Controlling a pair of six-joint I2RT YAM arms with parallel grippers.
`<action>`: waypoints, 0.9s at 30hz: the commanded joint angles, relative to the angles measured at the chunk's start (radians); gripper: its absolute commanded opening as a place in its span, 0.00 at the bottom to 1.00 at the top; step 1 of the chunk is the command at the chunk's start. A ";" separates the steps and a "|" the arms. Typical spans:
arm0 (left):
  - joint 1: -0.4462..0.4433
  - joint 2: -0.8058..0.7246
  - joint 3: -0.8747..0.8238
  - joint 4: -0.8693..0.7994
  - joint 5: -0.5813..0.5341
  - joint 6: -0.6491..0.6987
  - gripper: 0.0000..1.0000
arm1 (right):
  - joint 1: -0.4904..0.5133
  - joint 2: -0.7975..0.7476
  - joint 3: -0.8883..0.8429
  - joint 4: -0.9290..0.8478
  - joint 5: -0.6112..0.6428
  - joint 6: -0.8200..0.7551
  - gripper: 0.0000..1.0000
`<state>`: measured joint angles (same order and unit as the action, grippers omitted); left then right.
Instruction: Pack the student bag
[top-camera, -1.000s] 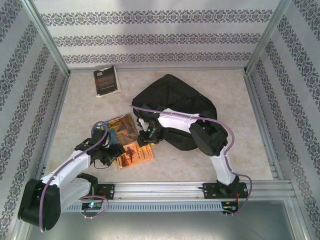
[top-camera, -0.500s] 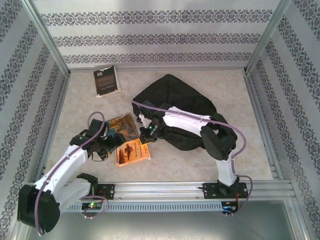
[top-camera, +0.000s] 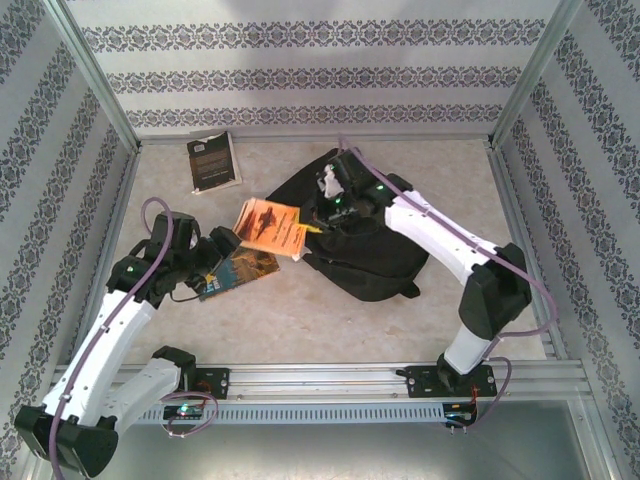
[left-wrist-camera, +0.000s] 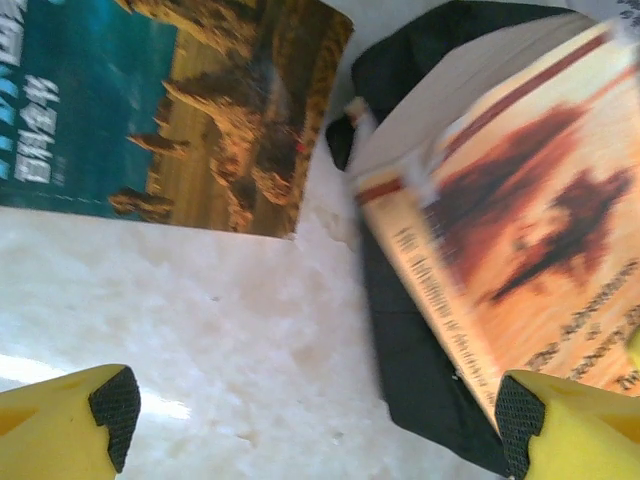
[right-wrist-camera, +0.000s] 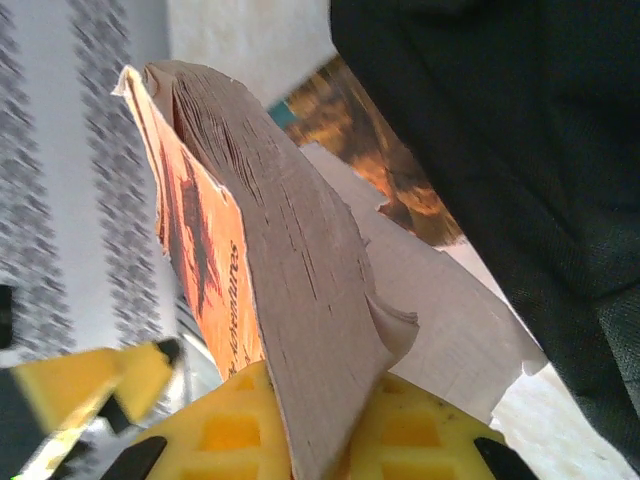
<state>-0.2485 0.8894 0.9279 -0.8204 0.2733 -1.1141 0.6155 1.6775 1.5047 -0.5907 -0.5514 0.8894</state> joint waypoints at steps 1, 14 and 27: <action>-0.004 0.025 0.020 0.160 0.111 -0.138 0.93 | -0.005 -0.059 0.017 0.104 -0.052 0.132 0.00; -0.003 0.183 0.149 0.388 0.137 -0.123 0.77 | 0.004 -0.140 -0.075 0.324 -0.139 0.289 0.00; 0.008 0.229 0.220 0.524 0.138 -0.141 0.66 | -0.011 -0.207 -0.163 0.409 -0.172 0.339 0.00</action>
<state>-0.2466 1.1069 1.0859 -0.4538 0.3862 -1.2453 0.5793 1.5215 1.3590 -0.2314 -0.5854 1.2289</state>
